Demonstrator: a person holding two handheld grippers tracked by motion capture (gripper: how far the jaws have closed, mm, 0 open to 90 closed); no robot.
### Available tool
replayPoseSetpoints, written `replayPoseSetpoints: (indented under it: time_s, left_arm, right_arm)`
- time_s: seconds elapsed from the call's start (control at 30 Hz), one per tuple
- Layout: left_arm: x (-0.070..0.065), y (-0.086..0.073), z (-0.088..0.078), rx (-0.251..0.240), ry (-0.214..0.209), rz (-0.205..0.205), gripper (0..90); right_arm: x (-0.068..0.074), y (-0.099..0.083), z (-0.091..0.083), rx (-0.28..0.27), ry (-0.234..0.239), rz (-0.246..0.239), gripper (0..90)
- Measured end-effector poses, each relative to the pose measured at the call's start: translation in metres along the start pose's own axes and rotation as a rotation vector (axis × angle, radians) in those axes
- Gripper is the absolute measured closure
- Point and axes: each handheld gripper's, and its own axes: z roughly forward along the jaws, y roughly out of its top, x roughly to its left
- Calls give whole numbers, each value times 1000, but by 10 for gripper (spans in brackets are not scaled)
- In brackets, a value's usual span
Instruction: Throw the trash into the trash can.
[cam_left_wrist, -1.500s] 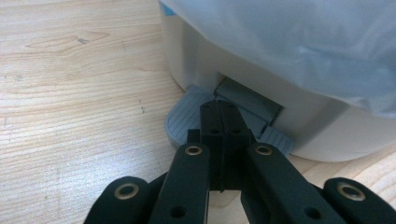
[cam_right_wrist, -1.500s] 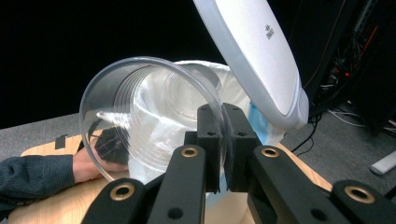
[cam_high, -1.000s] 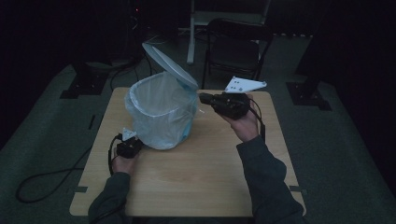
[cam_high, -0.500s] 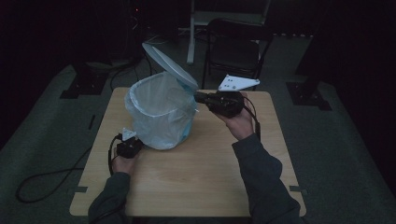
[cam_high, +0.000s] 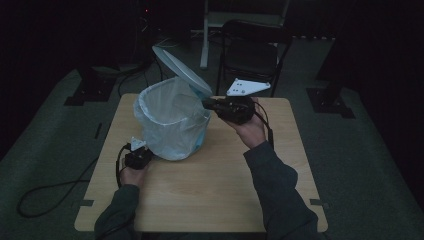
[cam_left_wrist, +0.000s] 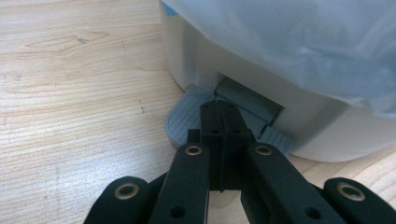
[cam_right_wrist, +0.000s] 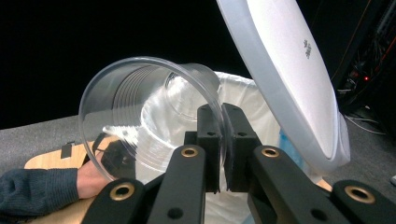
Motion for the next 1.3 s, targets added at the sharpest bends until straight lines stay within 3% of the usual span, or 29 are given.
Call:
replayPoseSetpoints:
  time_s: [1.07,1.3]
  left_arm:
    - [-1,0,0,-1,3,3,900]
    - [-1,0,0,0,3,3,900]
  right_arm:
    - [-3,10,26,-1,0,27,863]
    - [-1,15,31,1,-6,11,863]
